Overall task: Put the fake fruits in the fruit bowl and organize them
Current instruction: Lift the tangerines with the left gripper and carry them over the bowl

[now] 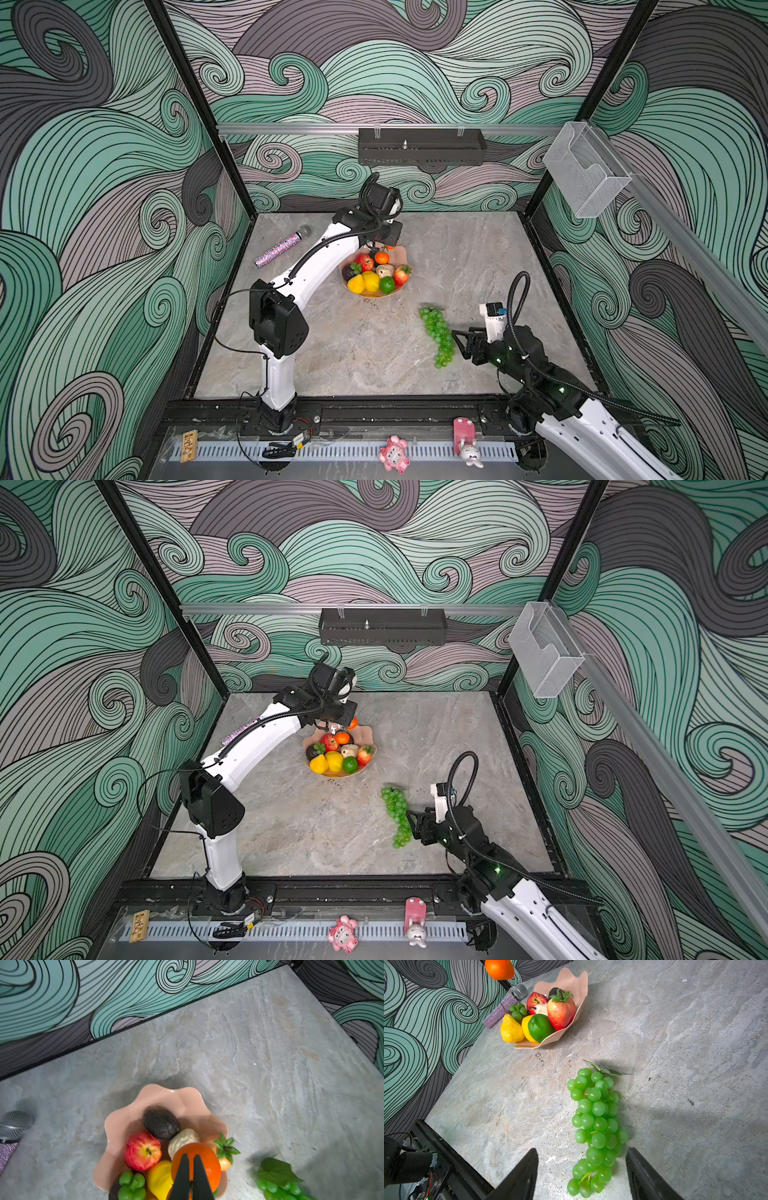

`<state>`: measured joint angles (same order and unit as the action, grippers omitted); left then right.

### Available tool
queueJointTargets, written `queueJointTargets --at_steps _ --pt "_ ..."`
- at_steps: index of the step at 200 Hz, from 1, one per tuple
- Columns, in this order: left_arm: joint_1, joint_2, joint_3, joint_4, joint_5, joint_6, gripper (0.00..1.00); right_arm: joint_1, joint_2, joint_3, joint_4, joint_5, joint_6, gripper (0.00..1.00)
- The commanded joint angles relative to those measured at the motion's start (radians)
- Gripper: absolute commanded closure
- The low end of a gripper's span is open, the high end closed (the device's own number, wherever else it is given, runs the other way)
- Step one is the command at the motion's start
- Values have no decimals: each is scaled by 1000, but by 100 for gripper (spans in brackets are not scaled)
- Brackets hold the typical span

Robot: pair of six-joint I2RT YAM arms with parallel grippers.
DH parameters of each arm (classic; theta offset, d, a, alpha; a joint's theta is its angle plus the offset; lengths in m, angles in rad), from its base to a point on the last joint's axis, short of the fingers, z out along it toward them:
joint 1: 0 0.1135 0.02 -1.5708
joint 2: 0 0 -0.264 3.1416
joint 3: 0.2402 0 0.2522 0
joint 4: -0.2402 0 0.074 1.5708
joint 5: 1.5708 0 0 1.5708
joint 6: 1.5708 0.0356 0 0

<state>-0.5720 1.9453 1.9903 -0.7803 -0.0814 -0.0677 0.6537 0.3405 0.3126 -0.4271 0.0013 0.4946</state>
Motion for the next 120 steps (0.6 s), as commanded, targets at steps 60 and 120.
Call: queueJointTargets --at_steps 60,120 --pt "134 181 166 91 210 468 100 4 -11 -40 -12 11 22 32" --pt "169 242 184 48 332 747 100 4 -5 -39 -2 16 43 31"
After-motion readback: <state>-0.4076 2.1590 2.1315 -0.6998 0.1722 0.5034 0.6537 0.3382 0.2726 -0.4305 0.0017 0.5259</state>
